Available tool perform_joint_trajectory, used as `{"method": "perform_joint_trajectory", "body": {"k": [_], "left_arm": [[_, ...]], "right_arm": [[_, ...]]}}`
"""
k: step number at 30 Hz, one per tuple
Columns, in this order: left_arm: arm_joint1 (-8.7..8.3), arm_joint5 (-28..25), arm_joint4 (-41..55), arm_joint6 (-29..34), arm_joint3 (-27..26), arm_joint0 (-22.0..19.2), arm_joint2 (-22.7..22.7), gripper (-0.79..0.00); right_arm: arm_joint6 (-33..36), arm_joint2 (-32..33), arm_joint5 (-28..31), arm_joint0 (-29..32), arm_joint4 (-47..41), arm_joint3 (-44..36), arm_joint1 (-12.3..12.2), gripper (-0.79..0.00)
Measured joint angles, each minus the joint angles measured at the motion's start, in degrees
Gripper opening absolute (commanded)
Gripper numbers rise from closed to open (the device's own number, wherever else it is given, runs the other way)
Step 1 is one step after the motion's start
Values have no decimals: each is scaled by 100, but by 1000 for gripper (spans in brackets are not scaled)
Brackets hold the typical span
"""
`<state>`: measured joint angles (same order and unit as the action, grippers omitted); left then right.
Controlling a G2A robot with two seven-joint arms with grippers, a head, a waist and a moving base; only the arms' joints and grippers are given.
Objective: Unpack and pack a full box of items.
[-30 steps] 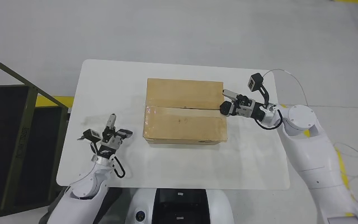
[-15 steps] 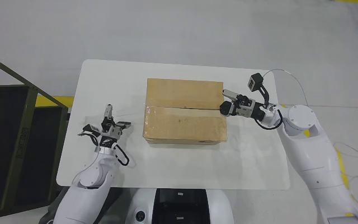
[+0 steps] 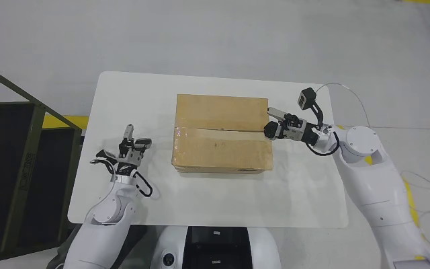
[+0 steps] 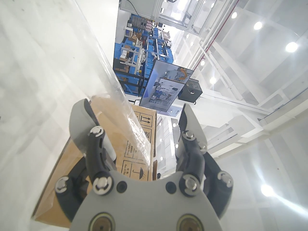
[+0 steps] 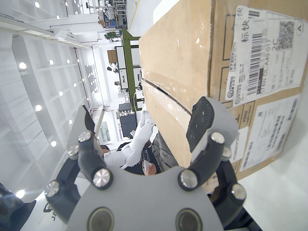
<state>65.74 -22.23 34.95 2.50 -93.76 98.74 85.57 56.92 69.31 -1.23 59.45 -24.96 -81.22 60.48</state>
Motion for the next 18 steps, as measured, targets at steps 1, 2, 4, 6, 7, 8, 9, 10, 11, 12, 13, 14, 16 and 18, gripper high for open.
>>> {"method": "perform_joint_trajectory", "body": {"k": [1, 2, 4, 6, 7, 8, 9, 10, 11, 12, 13, 14, 16, 18], "left_arm": [[5, -4, -1, -4, -3, 7, 10, -262], [13, -6, -1, -9, -7, 16, 23, -289], [24, -5, 4, -21, -12, 27, 40, -314], [39, -16, -15, -70, -20, 37, 56, -366], [45, -23, -27, -85, -25, 41, 56, -385], [54, -23, -39, -96, -30, 45, 55, -397], [60, -17, -51, -101, -32, 45, 53, -400], [66, -5, -62, -108, -32, 43, 51, -406], [75, 19, -71, -120, -29, 33, 48, -409], [81, 39, -76, -130, -23, 22, 46, -413], [87, 58, -78, -140, -17, 11, 45, -419], [96, 70, -83, -154, -11, 0, 45, -428], [108, 74, -101, -169, -7, -7, 46, -440], [122, 71, -115, -181, -4, -7, 52, -453]], "right_arm": [[0, 0, 0, 0, 0, 0, 0, 0], [0, 0, 0, 0, 0, 0, 0, 0], [0, 0, 0, 0, 0, 0, 0, 0], [0, 0, 0, 0, 0, 0, 0, 0], [0, 0, 0, 0, 0, 0, 0, 0], [0, 0, 0, 0, 0, 0, 0, 0], [0, 0, 0, 0, 0, 0, 0, 0], [0, 0, 0, 0, 0, 0, 0, 0], [0, 0, 0, 0, 0, 0, 0, 0], [0, 0, 0, 0, 0, 0, 0, 0], [0, 0, 0, 0, 0, 0, 0, 0], [0, 0, 0, 0, 0, 0, 0, 0], [0, 0, 0, 0, 0, 0, 0, 0], [0, 0, 0, 0, 0, 0, 0, 0]]}}
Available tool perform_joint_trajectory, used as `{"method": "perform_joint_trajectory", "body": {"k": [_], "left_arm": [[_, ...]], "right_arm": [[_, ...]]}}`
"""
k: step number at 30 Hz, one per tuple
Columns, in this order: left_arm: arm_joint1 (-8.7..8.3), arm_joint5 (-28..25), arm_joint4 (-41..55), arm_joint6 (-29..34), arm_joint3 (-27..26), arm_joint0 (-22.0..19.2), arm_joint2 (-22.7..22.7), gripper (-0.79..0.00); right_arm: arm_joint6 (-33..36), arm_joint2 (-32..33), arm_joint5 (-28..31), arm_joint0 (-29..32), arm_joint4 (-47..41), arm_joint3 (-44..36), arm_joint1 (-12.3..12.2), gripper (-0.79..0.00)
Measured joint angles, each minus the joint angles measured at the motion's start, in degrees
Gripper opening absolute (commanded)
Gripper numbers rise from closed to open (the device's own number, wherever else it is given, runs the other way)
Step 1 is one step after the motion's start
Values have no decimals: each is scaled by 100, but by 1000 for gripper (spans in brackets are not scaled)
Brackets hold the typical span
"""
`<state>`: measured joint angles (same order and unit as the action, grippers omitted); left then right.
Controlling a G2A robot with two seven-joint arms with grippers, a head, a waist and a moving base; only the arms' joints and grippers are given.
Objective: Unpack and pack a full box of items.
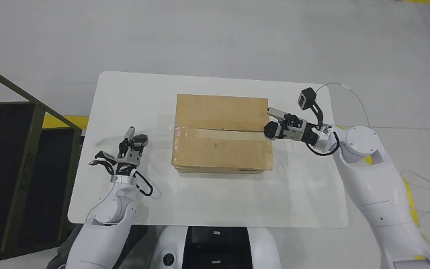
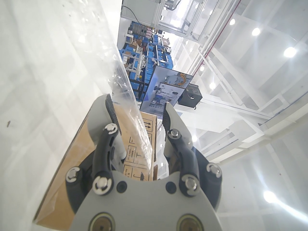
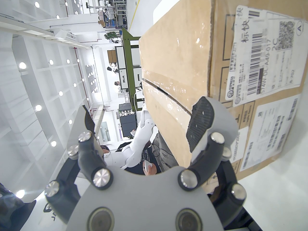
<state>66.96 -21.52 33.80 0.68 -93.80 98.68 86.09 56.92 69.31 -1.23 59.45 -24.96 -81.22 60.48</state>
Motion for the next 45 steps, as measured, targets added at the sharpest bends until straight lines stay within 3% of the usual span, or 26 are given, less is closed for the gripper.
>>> {"method": "perform_joint_trajectory", "body": {"k": [8, 16, 23, 32, 45], "left_arm": [[49, 44, -11, -7, 32, 1, 30, -502], [92, 109, -18, 10, 67, -29, 70, -643], [128, 166, -20, 47, 80, -39, 108, -668], [172, 119, 15, 91, 47, 6, 197, -782], [231, -96, 183, 276, -271, 122, 369, -785]], "right_arm": [[0, 0, 0, 0, 0, 0, 0, 0], [0, 0, 0, 0, 0, 0, 0, 0], [0, 0, 0, 0, 0, 0, 0, 0], [0, 0, 0, 0, 0, 0, 0, 0], [0, 0, 0, 0, 0, 0, 0, 0]]}}
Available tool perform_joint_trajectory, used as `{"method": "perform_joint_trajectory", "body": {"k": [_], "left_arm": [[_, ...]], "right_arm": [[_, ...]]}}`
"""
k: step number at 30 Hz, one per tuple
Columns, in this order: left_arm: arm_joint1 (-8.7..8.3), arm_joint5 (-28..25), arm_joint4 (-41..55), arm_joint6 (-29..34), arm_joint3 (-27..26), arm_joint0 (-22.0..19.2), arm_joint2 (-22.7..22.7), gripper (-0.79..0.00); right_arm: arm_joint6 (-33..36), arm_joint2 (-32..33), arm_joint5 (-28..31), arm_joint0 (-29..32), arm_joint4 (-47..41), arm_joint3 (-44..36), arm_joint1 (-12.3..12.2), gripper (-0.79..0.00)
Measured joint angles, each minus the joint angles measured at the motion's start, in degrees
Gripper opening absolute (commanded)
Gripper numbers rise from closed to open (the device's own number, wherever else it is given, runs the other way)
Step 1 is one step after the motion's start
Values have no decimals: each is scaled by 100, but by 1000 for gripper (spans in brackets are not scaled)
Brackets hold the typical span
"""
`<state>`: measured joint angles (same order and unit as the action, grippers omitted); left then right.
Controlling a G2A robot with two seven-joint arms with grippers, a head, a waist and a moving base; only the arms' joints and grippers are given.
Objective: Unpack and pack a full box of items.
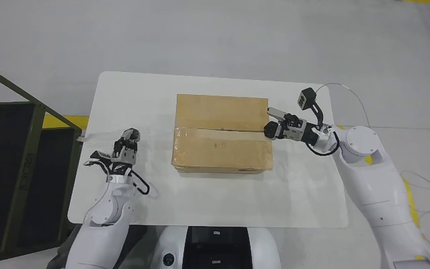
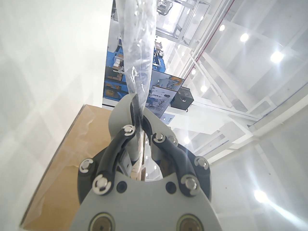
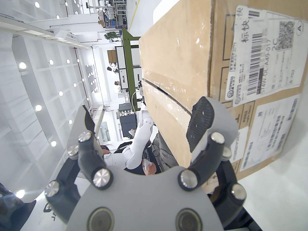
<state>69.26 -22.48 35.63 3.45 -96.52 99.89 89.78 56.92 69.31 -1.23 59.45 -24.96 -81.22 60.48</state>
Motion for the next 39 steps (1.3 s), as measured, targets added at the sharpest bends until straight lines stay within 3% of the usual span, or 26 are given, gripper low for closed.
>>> {"method": "perform_joint_trajectory", "body": {"k": [10, 17, 29, 39], "left_arm": [[43, -173, -306, 90, -1088, 284, 33, -733], [100, -6, -1073, -202, -1739, 322, -282, -705], [200, 775, -2346, -489, -2162, -186, -1153, -677], [234, 1451, -2925, -305, -2345, -414, -1514, -662]], "right_arm": [[0, 0, 0, 0, 0, 0, 0, 0], [0, 0, 0, 0, 0, 0, 0, 0], [0, 0, 0, 0, 0, 0, 0, 0], [0, 0, 0, 0, 0, 0, 0, 0]]}}
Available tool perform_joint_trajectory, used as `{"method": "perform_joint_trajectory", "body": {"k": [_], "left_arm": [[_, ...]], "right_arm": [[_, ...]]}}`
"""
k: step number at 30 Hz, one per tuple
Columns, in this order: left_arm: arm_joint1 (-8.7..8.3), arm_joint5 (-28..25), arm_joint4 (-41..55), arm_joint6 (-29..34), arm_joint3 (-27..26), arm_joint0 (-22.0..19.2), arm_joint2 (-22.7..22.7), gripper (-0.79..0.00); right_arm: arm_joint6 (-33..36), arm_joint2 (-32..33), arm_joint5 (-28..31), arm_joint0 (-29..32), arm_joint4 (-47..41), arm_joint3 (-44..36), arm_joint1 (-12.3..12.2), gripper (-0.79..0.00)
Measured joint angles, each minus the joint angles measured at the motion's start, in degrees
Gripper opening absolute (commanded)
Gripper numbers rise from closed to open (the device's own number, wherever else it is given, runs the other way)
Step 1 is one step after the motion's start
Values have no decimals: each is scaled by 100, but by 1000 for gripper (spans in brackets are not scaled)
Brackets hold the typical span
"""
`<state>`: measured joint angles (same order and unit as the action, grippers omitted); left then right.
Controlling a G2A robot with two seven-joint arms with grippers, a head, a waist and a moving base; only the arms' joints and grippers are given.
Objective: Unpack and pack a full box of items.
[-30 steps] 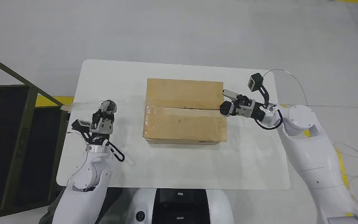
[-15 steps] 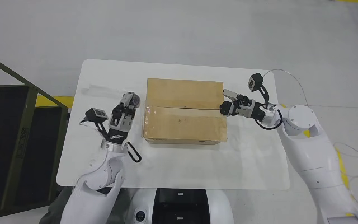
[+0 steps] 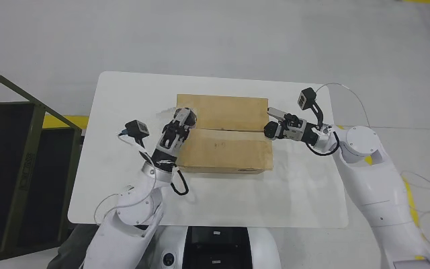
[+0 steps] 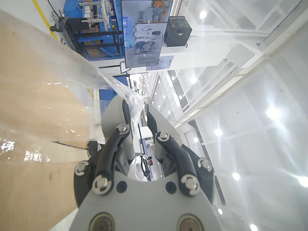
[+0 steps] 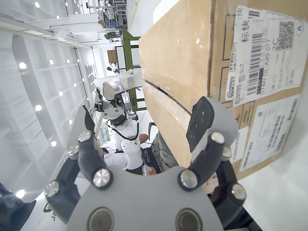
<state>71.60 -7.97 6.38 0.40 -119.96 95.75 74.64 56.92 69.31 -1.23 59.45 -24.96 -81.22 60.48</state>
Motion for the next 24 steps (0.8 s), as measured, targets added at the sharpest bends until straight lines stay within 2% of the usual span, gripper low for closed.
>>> {"method": "perform_joint_trajectory", "body": {"k": [8, 16, 20, 23, 24], "left_arm": [[8, 339, -608, 264, -20, -49, -295, -656], [26, 420, -882, 418, 123, -150, -505, -653], [36, 535, -866, 514, 204, -211, -564, -570], [44, 648, -813, 562, 250, -259, -583, -419], [46, 686, -804, 581, 263, -276, -587, -320]], "right_arm": [[0, 0, 0, 0, 0, 0, 0, 0], [0, 0, 0, 0, 0, 0, 0, 0], [0, 0, 0, 0, 0, 0, 0, 0], [0, 0, 0, 0, 0, 0, 0, 0], [0, 0, 0, 0, 0, 0, 0, 0]]}}
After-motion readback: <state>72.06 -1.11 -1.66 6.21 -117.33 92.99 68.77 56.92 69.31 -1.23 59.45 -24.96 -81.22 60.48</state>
